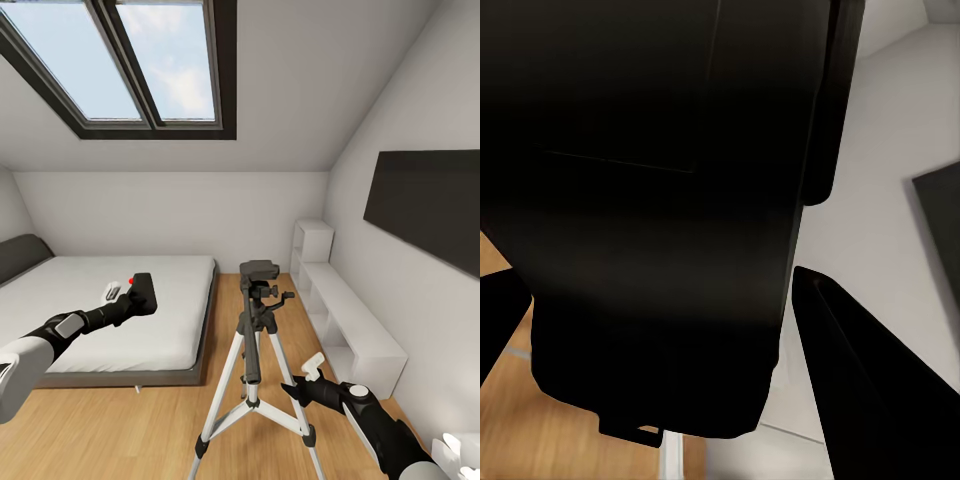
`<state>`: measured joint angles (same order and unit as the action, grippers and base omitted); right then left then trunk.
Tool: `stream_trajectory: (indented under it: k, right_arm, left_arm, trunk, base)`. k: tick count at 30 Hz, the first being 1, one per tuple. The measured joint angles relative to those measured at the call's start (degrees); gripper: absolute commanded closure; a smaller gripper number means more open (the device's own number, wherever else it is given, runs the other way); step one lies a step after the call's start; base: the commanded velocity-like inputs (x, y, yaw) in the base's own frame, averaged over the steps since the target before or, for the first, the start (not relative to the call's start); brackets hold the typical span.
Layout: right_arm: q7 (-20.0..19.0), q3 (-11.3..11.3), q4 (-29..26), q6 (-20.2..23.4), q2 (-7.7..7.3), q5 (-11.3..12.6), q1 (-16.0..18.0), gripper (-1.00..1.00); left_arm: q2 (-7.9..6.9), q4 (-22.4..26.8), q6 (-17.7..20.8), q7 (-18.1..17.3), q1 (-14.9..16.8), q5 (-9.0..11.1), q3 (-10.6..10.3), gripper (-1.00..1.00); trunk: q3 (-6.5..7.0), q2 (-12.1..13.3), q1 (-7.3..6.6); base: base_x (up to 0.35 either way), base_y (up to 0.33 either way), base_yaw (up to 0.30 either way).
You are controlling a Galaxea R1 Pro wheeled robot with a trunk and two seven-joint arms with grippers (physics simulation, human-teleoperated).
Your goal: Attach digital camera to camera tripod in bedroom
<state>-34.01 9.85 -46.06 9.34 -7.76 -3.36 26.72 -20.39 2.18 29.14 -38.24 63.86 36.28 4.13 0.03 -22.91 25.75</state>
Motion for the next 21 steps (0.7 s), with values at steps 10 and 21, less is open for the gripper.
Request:
stream_trajectory:
  k: [10, 21]
  right_arm:
    - [0.07, -0.08, -0.01, 0.09, -0.02, 0.13, 0.0, 1.0]
    - [0.07, -0.09, -0.02, 0.06, -0.02, 0.09, -0.02, 1.0]
  left_arm:
    - [0.14, -0.13, 0.0, 0.0, 0.01, 0.02, -0.02, 1.0]
    - [0.42, -0.36, 0.0, 0.0, 0.02, 0.03, 0.0, 1.0]
  trunk:
    - [0.0, 0.0, 0.0]
    - [0.0, 0.0, 0.0]
  base:
    - [0.0, 0.0, 0.0]
    - [0.0, 0.0, 0.0]
